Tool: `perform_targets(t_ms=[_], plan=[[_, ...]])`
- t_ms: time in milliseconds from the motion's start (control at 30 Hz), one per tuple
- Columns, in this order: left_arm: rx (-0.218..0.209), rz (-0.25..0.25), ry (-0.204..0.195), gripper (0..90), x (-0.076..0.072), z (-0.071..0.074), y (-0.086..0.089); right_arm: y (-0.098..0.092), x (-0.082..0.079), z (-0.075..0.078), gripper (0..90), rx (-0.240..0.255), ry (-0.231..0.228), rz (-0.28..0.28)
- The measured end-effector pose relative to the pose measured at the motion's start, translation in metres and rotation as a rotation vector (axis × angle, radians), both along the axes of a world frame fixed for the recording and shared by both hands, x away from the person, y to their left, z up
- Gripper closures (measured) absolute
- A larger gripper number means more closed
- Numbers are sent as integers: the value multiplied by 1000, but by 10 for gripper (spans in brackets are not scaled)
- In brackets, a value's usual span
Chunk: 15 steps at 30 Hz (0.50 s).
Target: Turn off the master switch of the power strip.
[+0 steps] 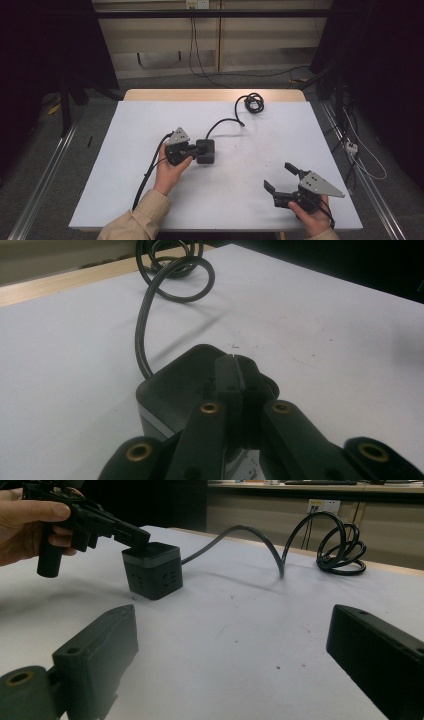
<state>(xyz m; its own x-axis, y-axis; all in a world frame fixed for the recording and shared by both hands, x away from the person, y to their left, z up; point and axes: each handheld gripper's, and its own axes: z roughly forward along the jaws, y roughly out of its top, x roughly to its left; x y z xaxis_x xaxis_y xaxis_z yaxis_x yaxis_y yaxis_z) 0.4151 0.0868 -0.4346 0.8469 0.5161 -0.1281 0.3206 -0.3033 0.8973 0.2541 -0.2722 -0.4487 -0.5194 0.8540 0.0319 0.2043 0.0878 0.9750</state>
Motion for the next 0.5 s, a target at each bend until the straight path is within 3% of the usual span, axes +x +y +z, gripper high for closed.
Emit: perform_targets(t_ms=[500], plan=[[18,11,-7,900,-1,1,-3,0,-1,0,59,1,-1,-2]])
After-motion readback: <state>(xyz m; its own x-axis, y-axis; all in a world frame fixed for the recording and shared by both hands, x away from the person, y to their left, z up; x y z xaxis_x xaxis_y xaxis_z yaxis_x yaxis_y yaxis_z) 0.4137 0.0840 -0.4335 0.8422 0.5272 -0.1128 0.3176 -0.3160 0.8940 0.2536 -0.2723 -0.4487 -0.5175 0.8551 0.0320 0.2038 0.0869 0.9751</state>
